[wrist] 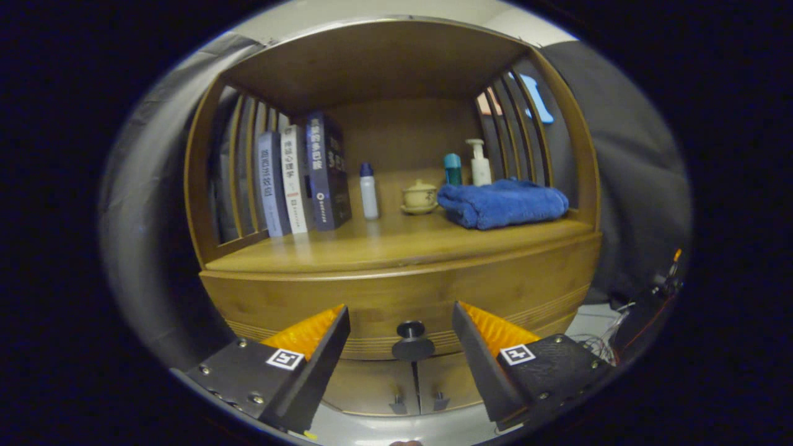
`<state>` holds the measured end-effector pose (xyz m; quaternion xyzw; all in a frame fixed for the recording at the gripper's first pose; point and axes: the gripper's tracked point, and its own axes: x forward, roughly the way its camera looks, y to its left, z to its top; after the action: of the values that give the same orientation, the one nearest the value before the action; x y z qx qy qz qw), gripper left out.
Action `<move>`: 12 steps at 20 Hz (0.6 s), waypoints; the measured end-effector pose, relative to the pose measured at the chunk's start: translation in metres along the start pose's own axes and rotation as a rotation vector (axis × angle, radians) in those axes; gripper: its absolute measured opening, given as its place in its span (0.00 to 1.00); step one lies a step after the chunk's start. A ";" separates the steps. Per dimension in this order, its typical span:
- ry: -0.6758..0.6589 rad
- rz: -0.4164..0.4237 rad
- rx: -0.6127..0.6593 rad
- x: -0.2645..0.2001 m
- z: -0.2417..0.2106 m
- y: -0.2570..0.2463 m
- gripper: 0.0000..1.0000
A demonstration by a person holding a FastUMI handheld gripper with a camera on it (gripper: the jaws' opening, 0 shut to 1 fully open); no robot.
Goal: Pull open the drawer, take out the items inside it, and place them on the countertop above the cabinet.
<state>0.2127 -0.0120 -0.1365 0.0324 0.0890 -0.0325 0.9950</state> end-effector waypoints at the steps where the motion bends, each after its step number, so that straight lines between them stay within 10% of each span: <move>1: 0.013 -0.009 0.013 0.005 -0.006 -0.002 0.99; 4: 0.030 0.003 0.018 0.014 -0.012 0.001 0.99; 12: 0.072 -0.034 -0.089 0.023 -0.033 -0.009 0.38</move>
<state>0.2284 -0.0204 -0.1732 -0.0125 0.1268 -0.0440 0.9909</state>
